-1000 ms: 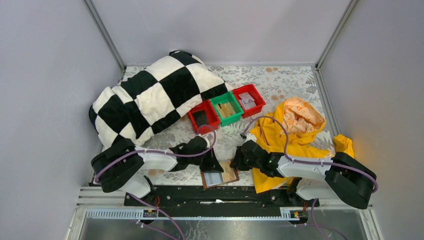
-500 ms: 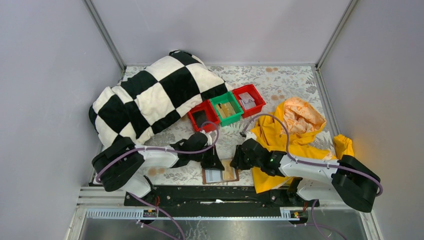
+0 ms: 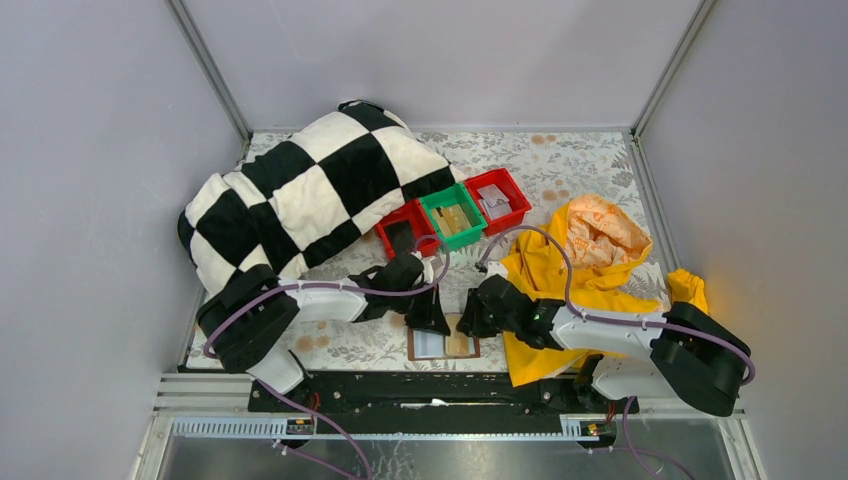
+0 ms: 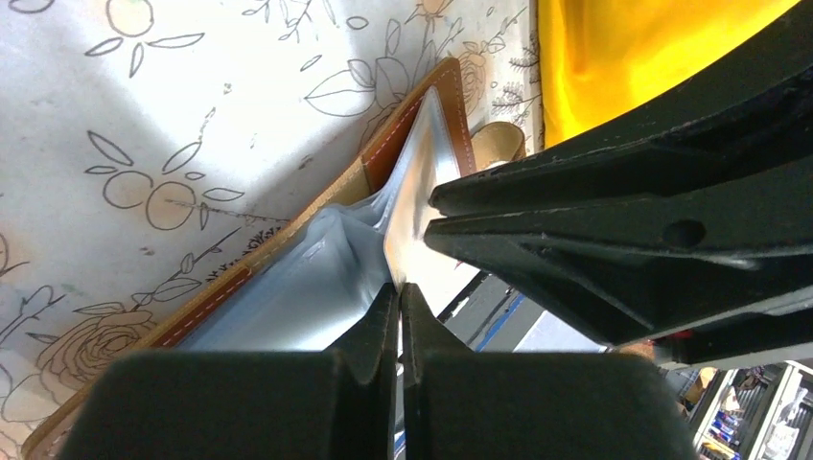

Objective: Take the credit cards out of the card holder
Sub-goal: Remove the credit card from the card holder.

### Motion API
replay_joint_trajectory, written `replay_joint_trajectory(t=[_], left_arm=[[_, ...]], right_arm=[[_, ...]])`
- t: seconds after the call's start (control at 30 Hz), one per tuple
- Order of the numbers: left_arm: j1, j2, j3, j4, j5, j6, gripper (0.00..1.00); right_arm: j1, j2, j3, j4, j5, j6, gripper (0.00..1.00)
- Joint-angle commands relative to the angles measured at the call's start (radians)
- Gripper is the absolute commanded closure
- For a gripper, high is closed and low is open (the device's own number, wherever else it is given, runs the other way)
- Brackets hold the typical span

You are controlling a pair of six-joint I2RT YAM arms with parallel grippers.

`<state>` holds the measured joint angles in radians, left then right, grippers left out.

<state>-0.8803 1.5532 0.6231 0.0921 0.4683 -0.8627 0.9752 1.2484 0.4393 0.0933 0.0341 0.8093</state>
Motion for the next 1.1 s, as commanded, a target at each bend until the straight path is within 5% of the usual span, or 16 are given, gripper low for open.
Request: replay_joint_trajectory(t=[0.0,0.53,0.77,0.97,1.07], left_arm=[[0.005,-0.019,-0.027,0.008,0.019,0.029,1.0],[0.037,-0.065,-0.112,0.099,0.052,-0.041,1.0],[0.044,-0.087,-0.195,0.259,0.089,-0.124,0.88],[0.043,-0.082,-0.241,0.352,0.072,-0.194,1.0],[0.043,-0.098,-0.245,0.349,0.061,-0.199,0.85]], right_arm=[[0.009,0.008,-0.037,0.006,0.031,0.016,0.75],[0.009,0.068,-0.027,-0.129,0.096,0.068,0.86],[0.008,0.078,-0.044,-0.103,0.07,0.079,0.86],[0.008,0.085,-0.041,-0.069,0.063,0.079,0.86],[0.008,0.086,-0.039,-0.069,0.062,0.079,0.86]])
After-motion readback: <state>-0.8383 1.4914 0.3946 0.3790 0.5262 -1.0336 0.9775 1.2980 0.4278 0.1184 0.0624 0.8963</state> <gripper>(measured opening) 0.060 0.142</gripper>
